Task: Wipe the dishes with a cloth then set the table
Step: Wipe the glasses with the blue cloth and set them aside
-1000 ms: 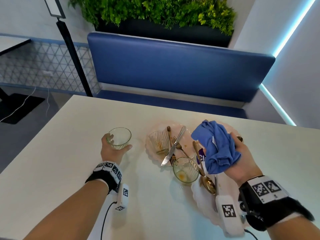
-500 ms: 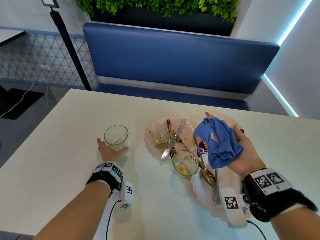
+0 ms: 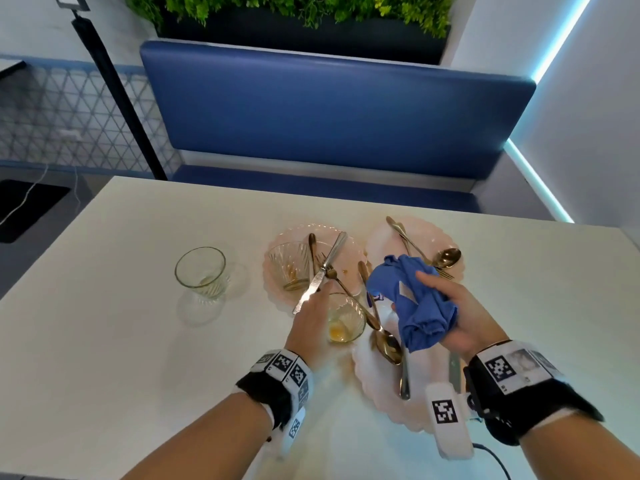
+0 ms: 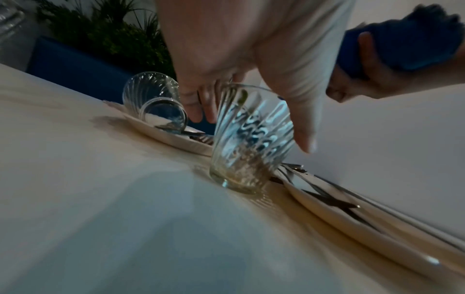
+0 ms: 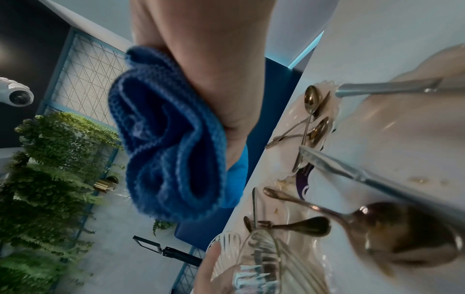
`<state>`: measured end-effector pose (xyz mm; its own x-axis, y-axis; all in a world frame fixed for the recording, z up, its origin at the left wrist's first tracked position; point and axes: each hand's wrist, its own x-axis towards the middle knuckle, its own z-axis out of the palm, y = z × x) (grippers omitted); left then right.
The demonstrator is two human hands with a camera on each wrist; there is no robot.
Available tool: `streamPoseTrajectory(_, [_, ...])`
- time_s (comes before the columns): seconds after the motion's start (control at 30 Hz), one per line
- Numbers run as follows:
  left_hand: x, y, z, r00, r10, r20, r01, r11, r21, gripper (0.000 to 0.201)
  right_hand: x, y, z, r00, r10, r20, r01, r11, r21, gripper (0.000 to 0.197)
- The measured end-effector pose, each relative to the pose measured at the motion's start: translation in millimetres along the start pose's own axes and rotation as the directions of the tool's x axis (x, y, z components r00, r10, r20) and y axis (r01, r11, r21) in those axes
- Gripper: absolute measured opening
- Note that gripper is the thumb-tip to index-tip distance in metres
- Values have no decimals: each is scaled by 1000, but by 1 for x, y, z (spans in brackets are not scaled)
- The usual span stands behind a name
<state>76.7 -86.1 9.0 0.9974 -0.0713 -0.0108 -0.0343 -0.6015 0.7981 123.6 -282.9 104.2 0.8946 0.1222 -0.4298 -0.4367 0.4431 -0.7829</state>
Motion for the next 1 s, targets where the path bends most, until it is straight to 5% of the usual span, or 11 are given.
streamPoseTrajectory(0.07, [0, 10, -4, 999, -8, -32, 4, 992, -126, 97, -9, -8, -13, 967, 211, 141, -203, 977, -68, 32])
streamPoseTrajectory(0.2, [8, 35, -28, 998, 20, 59, -4, 968, -252, 115, -23, -19, -17, 977, -182, 113, 213, 883, -418, 30])
streamPoseTrajectory(0.27, [19, 56, -43, 982, 103, 158, -50, 949, -311, 120, -31, -23, -13, 851, -287, 440, 523, 544, -656, 44])
streamPoseTrajectory(0.37, [36, 86, -56, 954, 161, 254, 8, 831, -556, 94, -36, -35, -2, 623, -31, 782, 782, 20, -623, 74])
streamPoseTrajectory(0.47, [43, 102, -56, 909, 234, 344, 19, 803, -596, 102, -28, -45, -1, 458, -98, 884, 872, -145, -468, 48])
streamPoseTrajectory(0.6, [56, 115, -47, 942, 59, 332, 240, 572, -784, 74, -27, -49, -11, 519, -350, 780, 840, 43, -540, 32])
streamPoseTrajectory(0.7, [57, 126, -36, 868, -112, 484, 467, 516, -718, 70, -22, -42, -19, 461, -434, 774, 807, -157, -569, 24])
streamPoseTrajectory(0.8, [60, 147, -27, 883, -265, 388, 468, 563, -681, 56, -21, -35, -18, 451, -310, 837, 720, -428, -546, 24])
streamPoseTrajectory(0.87, [66, 163, -26, 936, -265, 231, 351, 678, -645, 41, -20, -33, -13, 580, -295, 760, 654, -388, -650, 29])
streamPoseTrajectory(0.93, [72, 170, -26, 993, -118, 12, 102, 791, -603, 27, -24, -39, -9, 748, -254, 613, 603, -127, -788, 27])
streamPoseTrajectory(1.0, [69, 175, -28, 975, 156, -156, -216, 820, -531, 18, -32, -52, -7, 822, -219, 526, 568, 237, -788, 23])
